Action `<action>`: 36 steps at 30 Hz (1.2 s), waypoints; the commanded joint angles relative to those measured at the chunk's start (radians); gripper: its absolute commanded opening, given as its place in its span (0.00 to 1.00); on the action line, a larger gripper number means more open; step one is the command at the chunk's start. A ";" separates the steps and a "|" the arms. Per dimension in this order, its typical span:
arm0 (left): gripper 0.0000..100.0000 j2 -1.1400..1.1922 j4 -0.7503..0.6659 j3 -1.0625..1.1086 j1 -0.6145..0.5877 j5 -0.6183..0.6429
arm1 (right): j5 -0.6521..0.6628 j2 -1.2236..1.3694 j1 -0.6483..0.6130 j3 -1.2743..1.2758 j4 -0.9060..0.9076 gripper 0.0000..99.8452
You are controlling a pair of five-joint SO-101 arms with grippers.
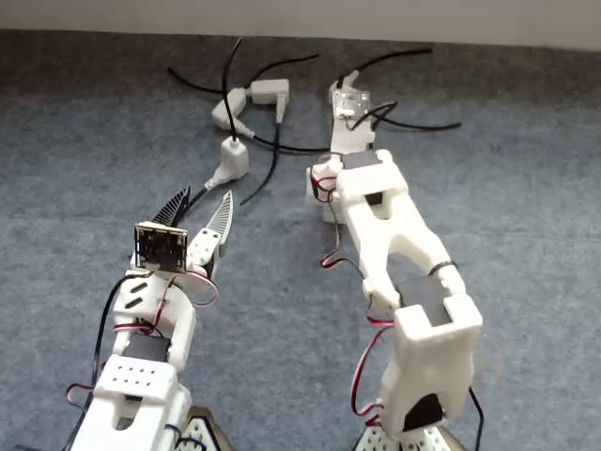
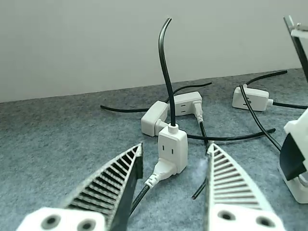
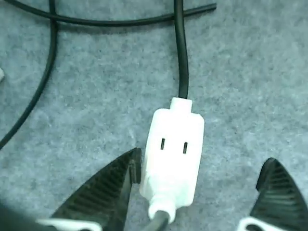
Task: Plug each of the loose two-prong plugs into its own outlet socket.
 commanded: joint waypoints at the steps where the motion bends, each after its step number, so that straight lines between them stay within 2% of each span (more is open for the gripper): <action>1: 0.21 -0.008 0.006 0.016 -0.007 -0.005 | -0.012 -0.021 -0.007 -0.041 -0.028 0.35; 6: 0.21 -0.008 0.006 0.016 -0.007 -0.005 | -0.018 -0.021 -0.007 -0.039 -0.028 0.33; 11: 0.21 -0.008 0.006 0.016 -0.007 -0.005 | -0.081 0.041 -0.002 -0.038 -0.024 0.11; 14: 0.21 -0.008 0.006 0.016 -0.007 -0.005 | -0.084 0.064 -0.005 -0.045 -0.022 0.03; 19: 0.21 -0.008 0.006 0.016 -0.008 -0.005 | -0.087 0.016 -0.019 -0.045 0.013 0.03; 24: 0.21 -0.008 0.006 0.016 -0.008 -0.005 | -0.084 -0.142 -0.035 -0.042 0.097 0.03; 29: 0.21 -0.008 0.006 0.016 -0.008 -0.005 | -0.071 -0.335 0.039 -0.045 0.177 0.03; 33: 0.21 -0.008 0.006 0.016 -0.008 -0.005 | 0.095 -0.447 0.154 -0.079 0.154 0.03; 36: 0.21 -0.008 0.006 0.016 -0.008 -0.005 | 0.199 -0.435 0.243 -0.196 0.111 0.03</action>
